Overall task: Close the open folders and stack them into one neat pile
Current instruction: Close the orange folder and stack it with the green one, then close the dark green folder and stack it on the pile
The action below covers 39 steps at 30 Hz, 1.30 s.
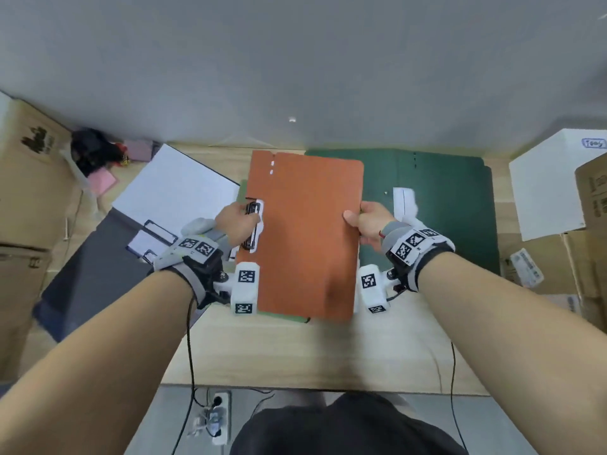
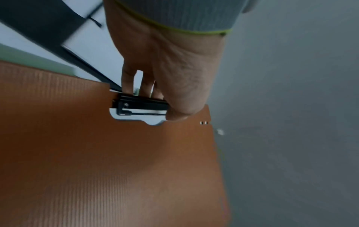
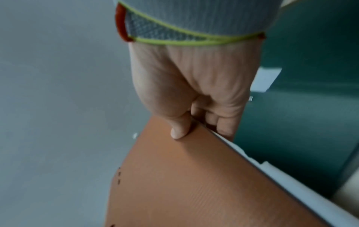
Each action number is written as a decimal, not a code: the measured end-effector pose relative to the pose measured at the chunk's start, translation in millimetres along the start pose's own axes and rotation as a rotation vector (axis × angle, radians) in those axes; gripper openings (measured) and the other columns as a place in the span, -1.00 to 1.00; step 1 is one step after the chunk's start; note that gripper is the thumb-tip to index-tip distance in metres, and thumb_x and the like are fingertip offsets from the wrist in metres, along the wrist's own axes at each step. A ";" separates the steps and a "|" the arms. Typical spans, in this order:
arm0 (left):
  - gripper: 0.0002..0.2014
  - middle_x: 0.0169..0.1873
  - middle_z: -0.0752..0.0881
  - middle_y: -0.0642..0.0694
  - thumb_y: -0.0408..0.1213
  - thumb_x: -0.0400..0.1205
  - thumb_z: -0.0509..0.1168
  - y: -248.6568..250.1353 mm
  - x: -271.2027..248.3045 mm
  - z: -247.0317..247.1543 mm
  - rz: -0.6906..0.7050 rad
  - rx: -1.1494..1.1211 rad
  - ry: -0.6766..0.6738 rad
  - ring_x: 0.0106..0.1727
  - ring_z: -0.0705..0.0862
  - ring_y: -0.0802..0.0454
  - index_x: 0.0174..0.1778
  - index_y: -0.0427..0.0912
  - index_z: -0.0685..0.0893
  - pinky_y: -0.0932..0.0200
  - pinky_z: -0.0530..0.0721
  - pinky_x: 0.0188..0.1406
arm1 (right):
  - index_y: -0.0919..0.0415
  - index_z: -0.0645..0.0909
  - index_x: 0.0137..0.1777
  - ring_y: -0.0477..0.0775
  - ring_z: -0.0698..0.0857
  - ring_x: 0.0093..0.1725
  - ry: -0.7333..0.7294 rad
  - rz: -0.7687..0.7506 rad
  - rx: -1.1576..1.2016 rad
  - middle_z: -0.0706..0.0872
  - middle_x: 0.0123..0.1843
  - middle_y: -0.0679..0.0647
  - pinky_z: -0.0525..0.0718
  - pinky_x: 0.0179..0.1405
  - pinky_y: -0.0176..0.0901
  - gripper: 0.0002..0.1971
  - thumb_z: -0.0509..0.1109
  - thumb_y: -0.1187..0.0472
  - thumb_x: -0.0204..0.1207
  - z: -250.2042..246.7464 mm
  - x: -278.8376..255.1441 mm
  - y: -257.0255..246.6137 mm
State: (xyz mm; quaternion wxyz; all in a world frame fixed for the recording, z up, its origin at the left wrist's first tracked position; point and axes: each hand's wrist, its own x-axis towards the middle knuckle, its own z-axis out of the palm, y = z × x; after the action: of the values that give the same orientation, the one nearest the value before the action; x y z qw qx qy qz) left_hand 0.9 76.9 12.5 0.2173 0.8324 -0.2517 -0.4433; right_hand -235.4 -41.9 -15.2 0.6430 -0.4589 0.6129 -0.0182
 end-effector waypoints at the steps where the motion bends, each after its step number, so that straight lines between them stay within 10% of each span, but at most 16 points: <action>1: -0.90 -0.24 0.74 -0.20 -0.17 0.48 0.34 -15.9 5.9 0.1 -0.048 0.037 0.001 -0.22 0.69 -0.21 -0.16 -0.09 0.65 -0.08 0.69 -0.04 | 0.08 0.64 0.14 0.21 0.76 0.18 -0.015 0.006 -0.062 0.78 0.21 0.13 0.72 0.22 0.26 -0.85 0.30 0.14 0.64 14.0 3.7 0.1; 6: -0.21 -0.31 0.83 -0.08 0.43 0.06 0.42 -120.8 100.7 16.3 -0.230 0.305 0.042 -0.25 0.83 -0.13 -0.01 -0.15 0.74 -0.10 0.84 -0.08 | 0.27 0.56 0.32 0.30 0.76 0.12 0.009 0.042 -0.316 0.74 0.22 0.23 0.79 0.10 0.22 -0.64 0.29 0.12 0.58 67.4 22.3 6.8; 13: 0.00 0.27 0.66 -0.22 0.30 0.27 0.47 -68.9 61.7 19.6 -0.240 0.417 0.019 0.21 0.69 -0.27 0.52 -0.22 0.37 -0.15 0.73 0.20 | 0.27 0.42 0.49 0.34 0.54 0.42 0.106 0.170 -0.502 0.49 0.50 0.29 0.58 0.39 0.19 -0.29 0.46 -0.09 0.42 88.1 43.6 27.4; 20: -0.25 0.27 0.71 -0.22 0.11 0.49 0.49 -59.0 61.1 23.5 -0.294 0.427 -0.100 0.28 0.70 -0.24 0.45 -0.34 0.53 -0.01 0.69 0.24 | 0.20 0.54 0.43 0.30 0.57 0.36 0.086 0.156 -0.565 0.52 0.46 0.22 0.56 0.40 0.16 -0.29 0.44 -0.12 0.29 72.2 44.9 25.0; 23: -0.47 0.05 0.61 -0.21 0.01 0.57 0.42 -19.0 49.6 27.2 -0.254 0.537 0.086 0.32 0.63 -0.19 0.28 -0.28 0.49 0.07 0.59 0.12 | 0.23 0.59 0.32 0.35 0.61 0.28 0.187 0.156 -0.578 0.58 0.39 0.24 0.61 0.22 0.06 -0.33 0.41 -0.10 0.22 44.8 45.0 21.1; 26: -0.36 0.37 0.56 -0.26 -0.04 0.50 0.45 17.1 44.6 40.9 -0.075 0.524 0.202 0.36 0.61 -0.22 0.45 -0.25 0.48 -0.01 0.62 0.22 | 0.29 0.61 0.07 0.32 0.64 0.00 0.319 0.189 -0.542 0.66 0.22 0.31 0.58 -0.09 -0.07 -0.48 0.37 -0.04 0.17 5.8 39.0 17.1; 30: -0.51 0.38 0.69 -0.16 -0.20 0.61 0.42 50.7 34.6 92.9 0.205 0.490 -0.085 0.32 0.71 -0.17 0.48 -0.17 0.62 0.15 0.58 0.02 | 0.31 0.49 0.38 0.30 0.62 0.10 0.378 0.249 -0.475 0.63 0.24 0.26 0.49 -0.04 -0.13 -0.47 0.42 0.11 0.44 -43.4 25.4 23.6; 33: -0.46 0.49 0.61 -0.15 -0.19 0.60 0.41 50.1 31.0 132.5 0.285 0.613 -0.216 0.43 0.63 -0.17 0.55 -0.13 0.58 0.17 0.55 0.21 | 0.25 0.37 0.55 0.29 0.55 0.42 0.308 0.245 -0.440 0.54 0.48 0.24 0.43 0.15 -0.12 -0.38 0.41 0.11 0.51 -61.9 30.8 35.3; 39: -0.33 0.73 0.25 -0.16 -0.12 0.62 0.40 26.3 32.0 160.8 0.263 0.764 -0.329 0.71 0.29 -0.14 0.68 -0.11 0.40 0.06 0.32 0.60 | 0.36 0.57 0.41 0.27 0.63 0.35 0.222 0.200 -0.390 0.65 0.40 0.26 0.53 0.17 -0.11 -0.48 0.42 0.06 0.54 -74.3 39.1 33.2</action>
State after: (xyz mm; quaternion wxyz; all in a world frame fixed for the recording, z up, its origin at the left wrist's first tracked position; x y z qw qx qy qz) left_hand -125.9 14.5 -74.6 -0.0944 0.7322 -0.5329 -0.4135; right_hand -303.4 -87.8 -53.0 0.4698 -0.5065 0.7140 0.1138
